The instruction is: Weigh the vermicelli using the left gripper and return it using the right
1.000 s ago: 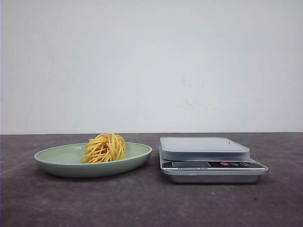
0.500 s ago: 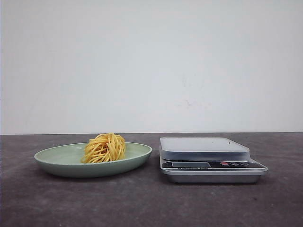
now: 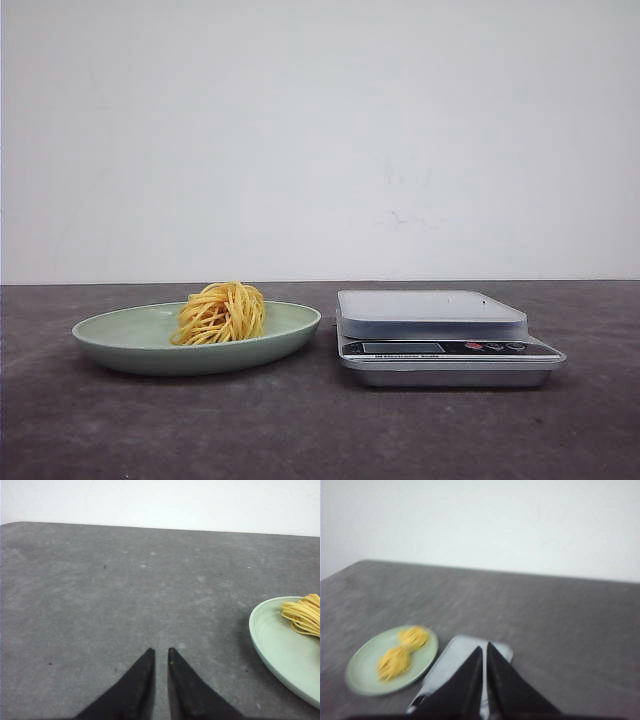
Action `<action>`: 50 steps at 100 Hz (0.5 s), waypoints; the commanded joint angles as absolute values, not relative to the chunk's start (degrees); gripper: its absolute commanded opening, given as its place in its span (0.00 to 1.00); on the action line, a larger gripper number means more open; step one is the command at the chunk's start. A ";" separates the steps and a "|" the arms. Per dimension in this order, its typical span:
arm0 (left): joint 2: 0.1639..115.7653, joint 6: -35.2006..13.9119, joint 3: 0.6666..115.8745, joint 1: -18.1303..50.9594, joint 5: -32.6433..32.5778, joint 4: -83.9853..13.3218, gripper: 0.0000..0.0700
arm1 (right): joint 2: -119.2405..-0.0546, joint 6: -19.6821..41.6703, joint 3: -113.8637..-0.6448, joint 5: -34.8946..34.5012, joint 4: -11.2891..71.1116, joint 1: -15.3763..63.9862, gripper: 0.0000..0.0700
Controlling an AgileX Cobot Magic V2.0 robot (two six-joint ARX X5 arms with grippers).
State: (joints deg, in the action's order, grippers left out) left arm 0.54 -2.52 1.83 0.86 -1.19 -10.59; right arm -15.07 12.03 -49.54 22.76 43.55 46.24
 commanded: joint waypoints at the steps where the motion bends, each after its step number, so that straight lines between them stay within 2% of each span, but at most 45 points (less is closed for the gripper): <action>1: 0.64 -1.96 0.80 0.71 -1.06 -10.87 0.01 | -14.59 9.10 -49.91 23.11 41.87 42.70 0.00; 33: 0.64 -1.96 0.80 0.71 -1.06 -10.87 0.01 | -7.40 7.27 -42.37 17.34 38.65 8.69 0.00; 50: 0.64 -1.96 0.80 0.71 -1.06 -10.87 0.01 | -0.51 4.25 -32.84 9.54 32.49 -2.76 0.00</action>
State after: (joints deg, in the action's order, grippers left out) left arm 0.54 -2.52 1.83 0.86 -1.19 -10.59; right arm -2.26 6.70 -35.79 12.51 35.42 -0.16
